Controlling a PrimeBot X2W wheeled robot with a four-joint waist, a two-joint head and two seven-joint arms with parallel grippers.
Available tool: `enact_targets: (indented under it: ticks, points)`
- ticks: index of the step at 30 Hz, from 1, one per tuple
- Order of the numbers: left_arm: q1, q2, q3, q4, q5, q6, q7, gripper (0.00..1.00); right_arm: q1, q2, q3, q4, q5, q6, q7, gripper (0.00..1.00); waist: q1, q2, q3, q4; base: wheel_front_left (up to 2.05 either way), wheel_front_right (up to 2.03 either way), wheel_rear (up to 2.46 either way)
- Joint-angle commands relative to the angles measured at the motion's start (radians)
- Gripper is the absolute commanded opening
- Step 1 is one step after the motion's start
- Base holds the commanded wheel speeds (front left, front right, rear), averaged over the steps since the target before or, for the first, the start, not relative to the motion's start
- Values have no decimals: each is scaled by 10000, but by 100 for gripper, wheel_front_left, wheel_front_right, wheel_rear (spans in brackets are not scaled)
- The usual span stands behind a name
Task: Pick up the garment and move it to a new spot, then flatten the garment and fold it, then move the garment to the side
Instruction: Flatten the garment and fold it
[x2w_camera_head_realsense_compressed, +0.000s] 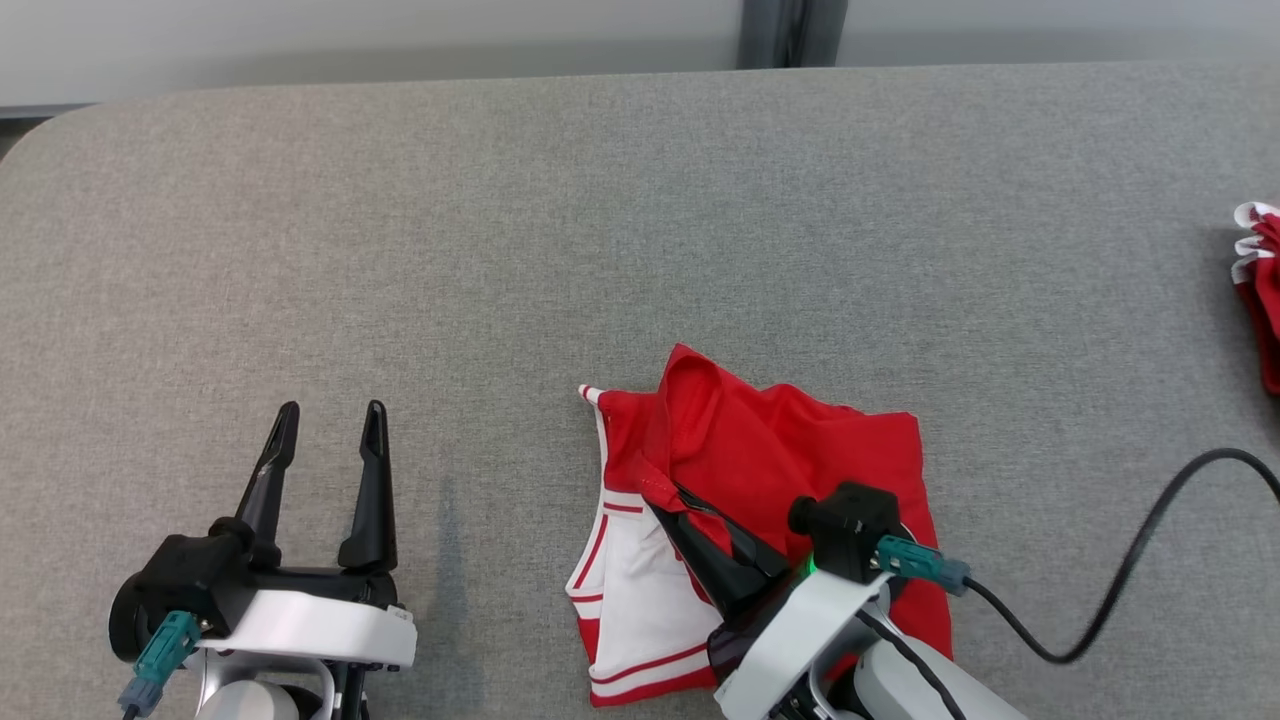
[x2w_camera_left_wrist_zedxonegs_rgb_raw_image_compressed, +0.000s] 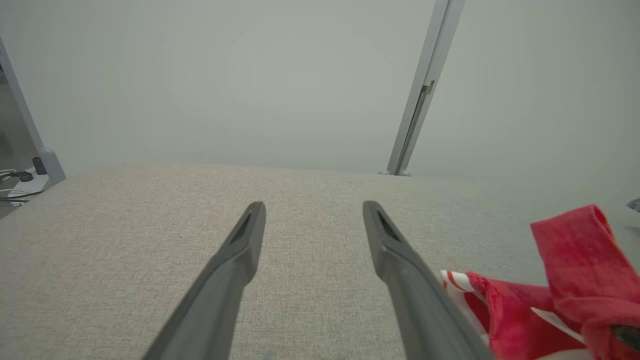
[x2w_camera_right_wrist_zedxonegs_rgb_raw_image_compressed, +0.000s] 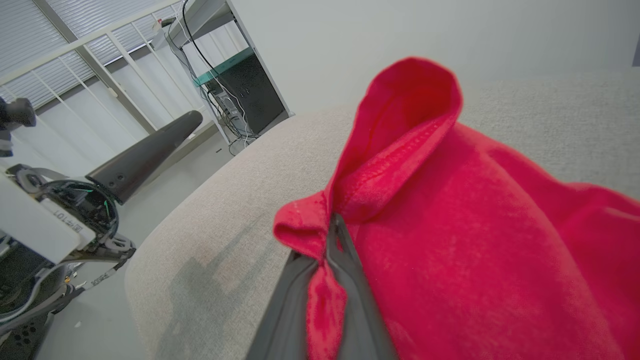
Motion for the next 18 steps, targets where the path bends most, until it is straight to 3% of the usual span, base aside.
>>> enact_targets:
  ticks: [1, 3, 5, 6, 13, 18]
  points:
    - [-186, 16, 9, 36, 6, -70, -47, 100, -199, -14, 56, 182, 66, 4, -129, 0, 0, 0, 55, 39, 0, 0, 0]
    - [-239, -8, -2, 82, 2, -68, -72, 100, -408, -9, 286, 506, 346, 4, -325, 0, 0, 0, 91, 66, 0, 0, 0]
    - [-259, -22, -6, 136, -8, -78, -74, 100, -654, -10, 539, 705, 555, 4, -516, 64, 0, 0, 131, 78, 0, 0, 0]
    - [-259, -31, -2, 165, -14, -78, -85, 100, -771, 4, 708, 751, 648, 4, -596, 100, 0, 0, 142, 72, 0, 0, 0]
    - [-273, -32, 60, 332, -39, -120, -116, 100, -1298, -23, 1393, 617, 562, 3, -919, 100, 0, 0, 90, -49, 0, 0, 0]
    - [-251, -7, 118, 385, -48, -141, -146, 100, -1217, -432, 921, -284, 171, 3, -1046, 100, 0, 0, 37, -162, 0, 0, 0]
